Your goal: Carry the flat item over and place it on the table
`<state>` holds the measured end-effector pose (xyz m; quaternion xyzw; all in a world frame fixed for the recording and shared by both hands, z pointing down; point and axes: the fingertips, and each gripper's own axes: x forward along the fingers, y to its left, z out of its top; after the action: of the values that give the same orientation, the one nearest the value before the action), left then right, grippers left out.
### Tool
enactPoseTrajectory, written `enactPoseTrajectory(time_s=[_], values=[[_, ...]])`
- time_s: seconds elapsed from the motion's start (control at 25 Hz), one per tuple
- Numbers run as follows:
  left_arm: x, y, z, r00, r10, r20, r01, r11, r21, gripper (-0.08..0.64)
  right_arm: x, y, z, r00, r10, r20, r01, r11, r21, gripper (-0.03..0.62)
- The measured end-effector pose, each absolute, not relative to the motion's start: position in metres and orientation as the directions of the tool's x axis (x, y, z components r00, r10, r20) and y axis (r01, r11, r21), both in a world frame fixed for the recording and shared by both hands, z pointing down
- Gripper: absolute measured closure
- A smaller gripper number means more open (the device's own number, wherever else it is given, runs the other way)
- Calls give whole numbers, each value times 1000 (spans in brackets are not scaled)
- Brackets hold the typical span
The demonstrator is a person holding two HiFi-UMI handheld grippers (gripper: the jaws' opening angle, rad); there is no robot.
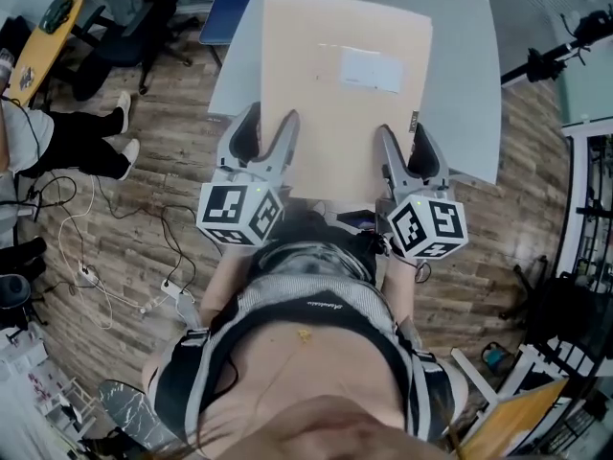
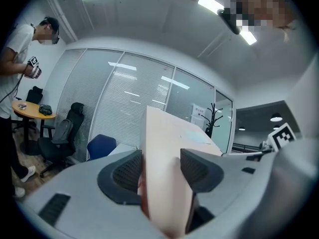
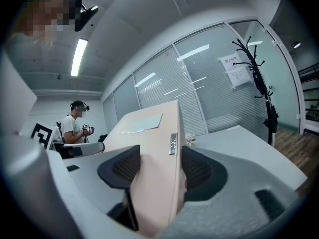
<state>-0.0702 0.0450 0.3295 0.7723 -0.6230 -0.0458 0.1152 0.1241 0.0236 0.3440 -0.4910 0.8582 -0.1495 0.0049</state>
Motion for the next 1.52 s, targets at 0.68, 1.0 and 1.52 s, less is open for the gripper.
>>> enactPoseTrajectory(time_s=[0.68, 1.0, 1.52], values=[[-64, -70, 335, 347, -934, 88, -914, -316, 255, 325, 132, -66, 348, -401, -902, 161, -899, 353, -260, 328], [-77, -141, 344, 376, -921, 100, -902, -339, 269, 328, 119, -132, 357, -374, -911, 176, -910, 323, -258, 328], [-88, -217, 361, 427, -895, 131, -883, -382, 273, 330, 107, -196, 374, -318, -927, 202, -927, 259, -270, 331]])
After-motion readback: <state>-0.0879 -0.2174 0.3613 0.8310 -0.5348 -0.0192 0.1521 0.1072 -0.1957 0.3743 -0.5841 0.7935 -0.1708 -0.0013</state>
